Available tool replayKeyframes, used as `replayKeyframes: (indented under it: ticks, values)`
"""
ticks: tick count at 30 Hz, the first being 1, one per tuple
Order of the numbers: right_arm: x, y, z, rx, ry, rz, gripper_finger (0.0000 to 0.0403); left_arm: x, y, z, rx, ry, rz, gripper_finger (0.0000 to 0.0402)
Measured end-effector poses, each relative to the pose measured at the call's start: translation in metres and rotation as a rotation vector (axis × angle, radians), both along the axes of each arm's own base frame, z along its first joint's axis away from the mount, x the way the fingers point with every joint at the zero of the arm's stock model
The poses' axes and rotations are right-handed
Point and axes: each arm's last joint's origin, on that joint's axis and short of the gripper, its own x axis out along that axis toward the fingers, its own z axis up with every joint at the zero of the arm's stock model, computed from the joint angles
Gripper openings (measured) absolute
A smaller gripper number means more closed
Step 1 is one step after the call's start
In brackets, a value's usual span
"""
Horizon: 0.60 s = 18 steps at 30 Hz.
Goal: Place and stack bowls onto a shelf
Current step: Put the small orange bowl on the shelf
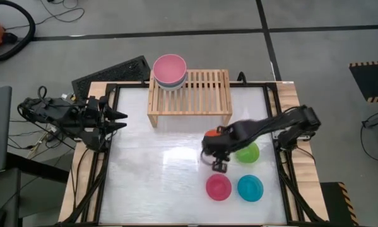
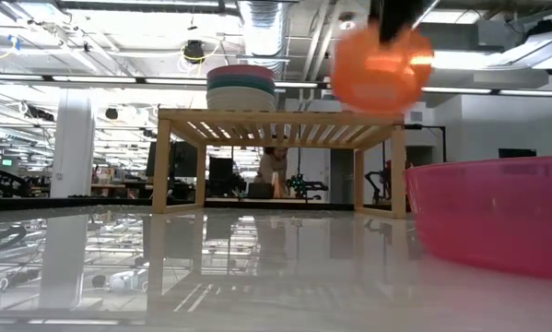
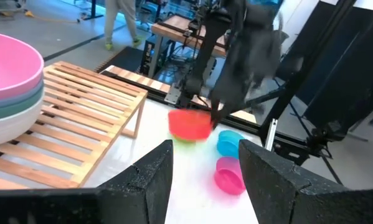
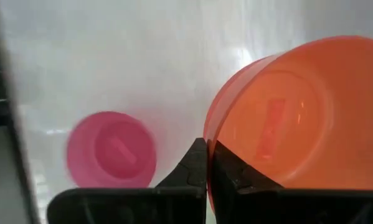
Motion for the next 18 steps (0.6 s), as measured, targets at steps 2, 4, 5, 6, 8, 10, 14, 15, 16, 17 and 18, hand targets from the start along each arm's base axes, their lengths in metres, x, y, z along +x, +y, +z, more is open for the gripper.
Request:
replayKeyframes:
  ticks: [2,4,5,6,8,10,14,15,16,17,18]
  values:
    - [-0.009,-0.008,0.029,-0.012,-0.097,0.047,0.0023,0.000,0.000,0.000,0.000,0.000,0.001,0.0167]
    - [-0.016,-0.022,0.054,-0.075,-0.192,0.068,0.0023,0.000,0.000,0.000,0.003,0.000,0.010,0.0167]
    - [-0.019,-0.030,0.063,-0.123,-0.229,0.069,0.0023,0.000,0.001,0.000,0.005,0.000,0.021,0.0167]
    - [-0.022,-0.039,0.071,-0.174,-0.254,0.066,0.0023,0.000,0.001,0.000,0.007,0.001,0.029,0.0167]
    - [-0.027,-0.058,0.082,-0.265,-0.262,0.054,0.0023,0.000,0.001,0.000,0.010,0.002,0.043,0.0167]
    - [-0.030,-0.079,0.086,-0.313,-0.233,0.050,0.0023,0.000,0.001,0.000,0.010,0.001,0.048,0.0167]
    - [-0.033,-0.115,0.076,-0.373,-0.077,0.101,0.0023,0.000,0.002,0.000,0.012,0.000,0.060,0.0167]
    - [-0.032,-0.121,0.072,-0.380,-0.031,0.132,0.0023,0.000,0.002,0.000,0.013,0.000,0.069,0.0167]
    - [-0.032,-0.126,0.068,-0.382,0.014,0.168,0.0023,0.000,0.002,0.000,0.014,-0.001,0.078,0.0167]
    - [-0.030,-0.131,0.063,-0.379,0.055,0.202,0.0023,0.000,0.003,0.000,0.015,-0.002,0.086,0.0167]
    - [-0.028,-0.134,0.058,-0.374,0.083,0.234,0.0023,0.000,0.003,0.000,0.016,-0.002,0.094,0.0167]
